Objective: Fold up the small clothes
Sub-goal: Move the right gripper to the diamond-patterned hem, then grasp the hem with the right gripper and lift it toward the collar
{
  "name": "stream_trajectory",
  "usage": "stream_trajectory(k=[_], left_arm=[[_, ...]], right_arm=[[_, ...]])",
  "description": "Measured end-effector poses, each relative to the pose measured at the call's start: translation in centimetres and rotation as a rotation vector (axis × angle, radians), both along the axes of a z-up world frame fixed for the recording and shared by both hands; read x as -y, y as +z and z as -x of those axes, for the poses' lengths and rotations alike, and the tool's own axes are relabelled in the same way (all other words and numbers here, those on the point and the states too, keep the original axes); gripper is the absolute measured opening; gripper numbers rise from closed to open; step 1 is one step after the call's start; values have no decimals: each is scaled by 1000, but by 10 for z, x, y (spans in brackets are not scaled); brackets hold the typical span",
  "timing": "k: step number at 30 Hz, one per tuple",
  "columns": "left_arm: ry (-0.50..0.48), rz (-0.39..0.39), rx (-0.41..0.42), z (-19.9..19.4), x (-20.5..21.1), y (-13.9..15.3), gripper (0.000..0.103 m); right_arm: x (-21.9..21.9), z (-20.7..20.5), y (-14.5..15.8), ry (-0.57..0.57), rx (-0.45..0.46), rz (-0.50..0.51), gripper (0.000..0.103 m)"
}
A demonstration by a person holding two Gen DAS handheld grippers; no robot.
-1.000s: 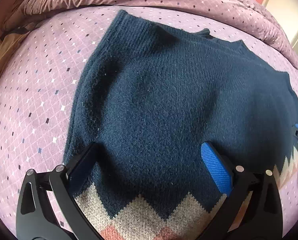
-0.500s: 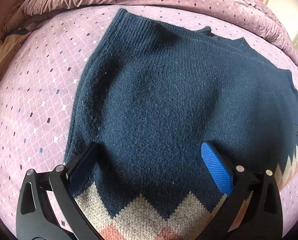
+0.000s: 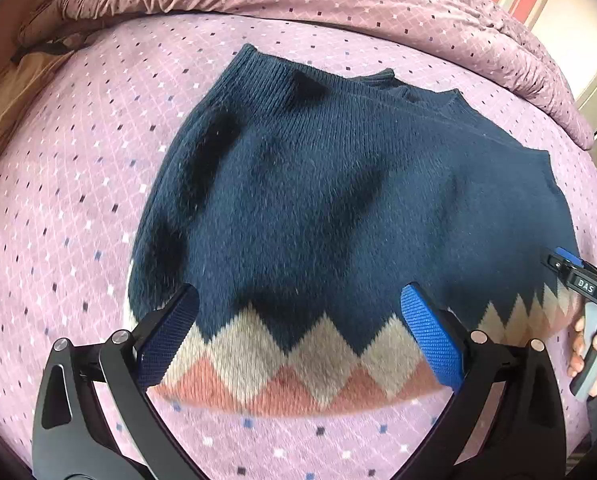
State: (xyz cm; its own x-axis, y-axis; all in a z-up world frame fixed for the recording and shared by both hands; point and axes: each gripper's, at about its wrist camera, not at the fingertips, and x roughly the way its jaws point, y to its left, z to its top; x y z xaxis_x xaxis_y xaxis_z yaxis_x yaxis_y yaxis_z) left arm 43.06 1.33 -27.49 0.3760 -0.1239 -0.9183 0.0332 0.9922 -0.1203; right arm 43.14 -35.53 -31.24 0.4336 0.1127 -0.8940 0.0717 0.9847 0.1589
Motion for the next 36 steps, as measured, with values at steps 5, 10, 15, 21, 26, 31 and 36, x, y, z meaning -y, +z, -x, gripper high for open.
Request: stream_trajectory(k=[5,10,15,21,26,31,36], left_arm=[[-16,25,14,13,9,13,100],[-66,58,48,29,44,29,100],[-124,73,42,33,99,21,100],[-126,122,-15,26,146,-10,100],[-128,35,-4,22,161,-30,100],[-118,6,-16,18,165,-39,100],[-118,7,-25,18,165,-40,100]], right_arm=[[-3,12,26,-10,59,7,83],[8,59,72,-64,198,35,85],[22,93,74,-130,184,103,87],[47,117,55,-195,143,88,87],[69,113,34,-282,84,-7,87],[72,113,9,-346,20,-142,87],[63,114,-11,-391,10,-283,87]])
